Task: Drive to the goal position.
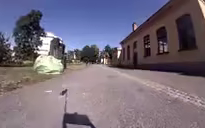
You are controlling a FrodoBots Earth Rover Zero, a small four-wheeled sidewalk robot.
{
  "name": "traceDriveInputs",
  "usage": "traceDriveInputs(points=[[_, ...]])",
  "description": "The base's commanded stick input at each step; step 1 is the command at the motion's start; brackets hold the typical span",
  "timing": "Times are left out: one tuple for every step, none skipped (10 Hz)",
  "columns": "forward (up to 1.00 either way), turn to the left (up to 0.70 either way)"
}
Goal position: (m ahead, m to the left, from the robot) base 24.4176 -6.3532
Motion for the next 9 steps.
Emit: traceDriveInputs(points=[[0.7,-0.11],[0.7,-0.07],[0.7,0.0],[0.7,0.0],[0.7,0.0],[0.7,0.0],[0.7,0.0],[0.7,0.0],[0.7,0.0]])
